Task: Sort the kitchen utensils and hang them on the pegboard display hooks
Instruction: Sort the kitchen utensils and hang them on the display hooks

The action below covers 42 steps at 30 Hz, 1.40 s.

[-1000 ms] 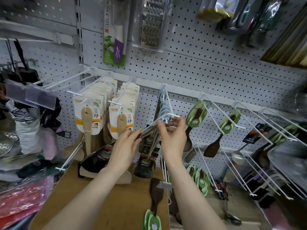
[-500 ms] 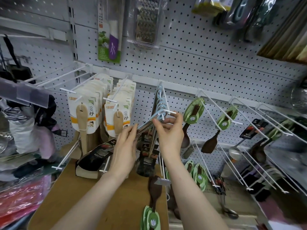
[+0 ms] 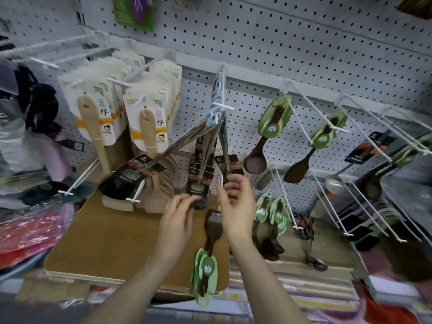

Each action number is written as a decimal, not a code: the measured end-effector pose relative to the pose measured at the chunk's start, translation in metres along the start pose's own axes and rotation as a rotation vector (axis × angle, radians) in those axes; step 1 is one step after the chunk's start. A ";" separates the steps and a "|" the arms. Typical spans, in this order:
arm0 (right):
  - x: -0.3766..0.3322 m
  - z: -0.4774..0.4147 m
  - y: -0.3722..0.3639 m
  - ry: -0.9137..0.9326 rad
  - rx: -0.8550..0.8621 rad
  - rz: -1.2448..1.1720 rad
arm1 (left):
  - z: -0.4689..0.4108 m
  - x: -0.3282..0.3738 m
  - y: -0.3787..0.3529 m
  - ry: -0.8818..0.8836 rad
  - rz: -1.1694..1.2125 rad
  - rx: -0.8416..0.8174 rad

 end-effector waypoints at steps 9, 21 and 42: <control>0.083 0.040 0.030 -0.129 -0.076 0.051 | 0.073 -0.050 -0.059 0.452 0.053 -0.131; 0.208 0.101 0.032 -0.301 -0.322 0.291 | 0.145 -0.086 -0.120 0.846 0.009 -0.536; 0.314 0.043 -0.077 0.295 -1.100 1.011 | 0.131 -0.156 -0.185 0.615 -0.147 -0.630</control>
Point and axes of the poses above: each hand's wrist, its own z-axis away from the middle knuckle, its own y-axis out of the back of the hand, x = y × z, the point moved 4 cm from there along -z, towards the middle knuckle, and after that the axes turned 4 degrees about z, right-handed, at the moved point
